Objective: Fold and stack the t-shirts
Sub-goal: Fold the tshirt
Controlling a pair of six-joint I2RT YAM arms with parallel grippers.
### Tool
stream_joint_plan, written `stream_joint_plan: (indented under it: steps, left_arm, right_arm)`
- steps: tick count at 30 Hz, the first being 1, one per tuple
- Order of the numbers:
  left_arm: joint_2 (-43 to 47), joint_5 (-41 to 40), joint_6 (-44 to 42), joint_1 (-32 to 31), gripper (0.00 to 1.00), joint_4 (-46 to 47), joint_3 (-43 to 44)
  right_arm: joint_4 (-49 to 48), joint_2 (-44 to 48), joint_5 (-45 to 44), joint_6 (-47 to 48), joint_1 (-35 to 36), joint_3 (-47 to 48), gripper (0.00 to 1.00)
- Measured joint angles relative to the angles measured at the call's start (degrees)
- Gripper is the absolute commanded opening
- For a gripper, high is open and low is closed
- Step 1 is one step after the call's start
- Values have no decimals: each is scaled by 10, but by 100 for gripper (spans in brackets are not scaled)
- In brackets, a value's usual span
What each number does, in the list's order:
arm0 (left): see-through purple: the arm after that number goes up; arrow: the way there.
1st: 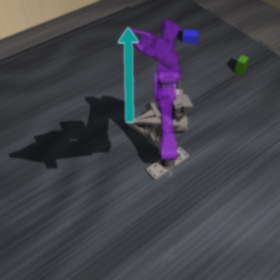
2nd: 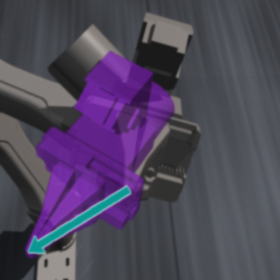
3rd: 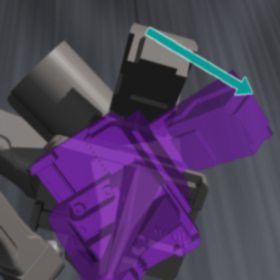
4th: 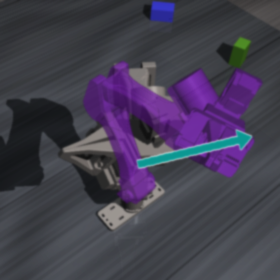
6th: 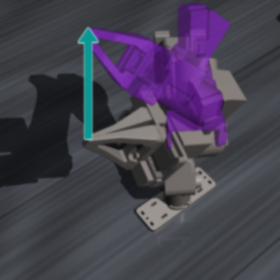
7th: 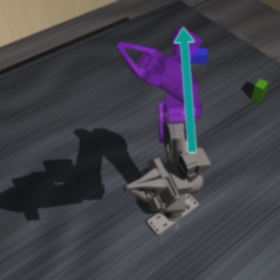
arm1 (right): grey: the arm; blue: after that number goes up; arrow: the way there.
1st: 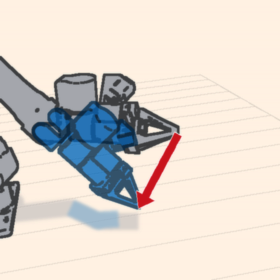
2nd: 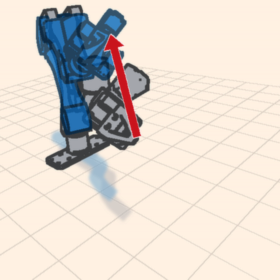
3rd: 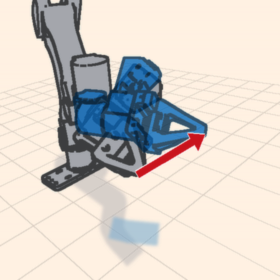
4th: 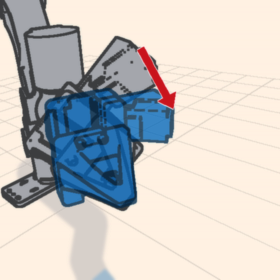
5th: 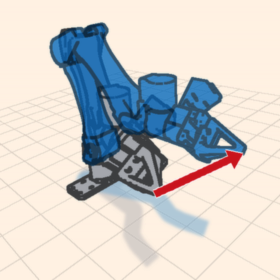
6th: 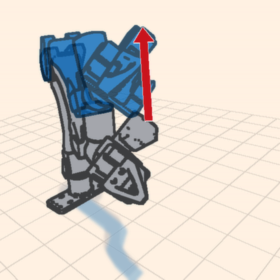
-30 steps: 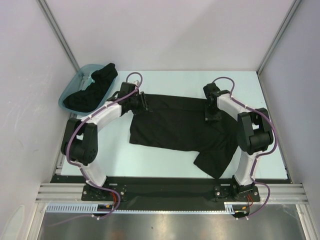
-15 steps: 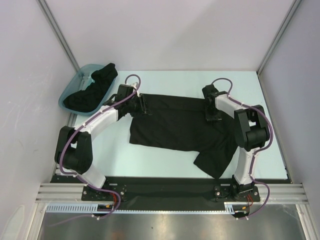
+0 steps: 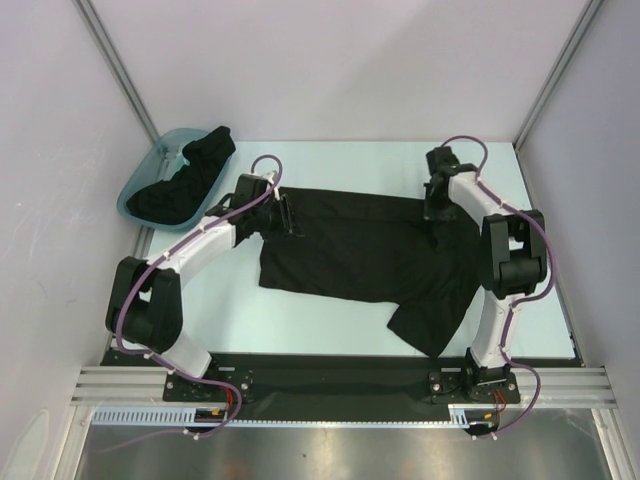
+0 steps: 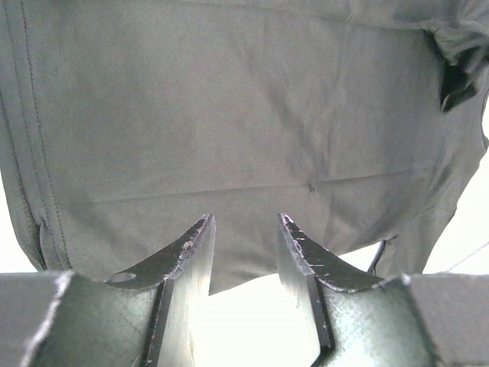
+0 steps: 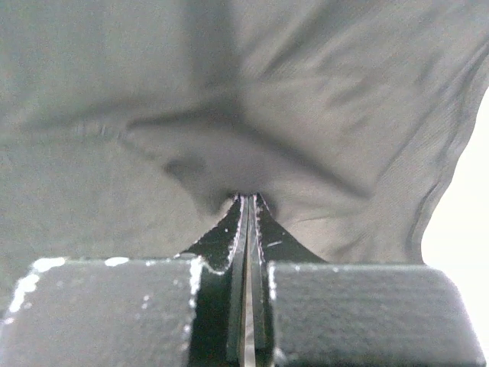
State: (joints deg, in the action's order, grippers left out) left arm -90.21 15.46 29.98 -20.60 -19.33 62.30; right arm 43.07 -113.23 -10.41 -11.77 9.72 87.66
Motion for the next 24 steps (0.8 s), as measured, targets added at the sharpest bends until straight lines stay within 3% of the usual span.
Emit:
stream_joint_plan:
  steps: [8, 9, 11, 12, 17, 24]
  left_arm:
    - [1, 0, 0, -8, 43, -1, -12]
    - [1, 0, 0, -10, 43, -1, -13]
    - [3, 0, 0, -13, 43, -2, -17]
    - [4, -1, 0, -14, 44, -2, -19]
    - [23, -2, 1, -19, 44, -3, -35]
    - [40, -2, 6, -24, 44, 4, -43]
  right_arm:
    - [-3, -70, 68, 37, -88, 99, 12]
    - [-3, -89, 72, 37, -98, 115, 25]
    - [-5, -113, 77, 36, -111, 134, 42]
    - [-3, -120, 78, 35, -116, 140, 43]
    - [18, -111, 60, 27, -116, 151, 42]
    - [12, 0, 54, 17, -52, 68, 25]
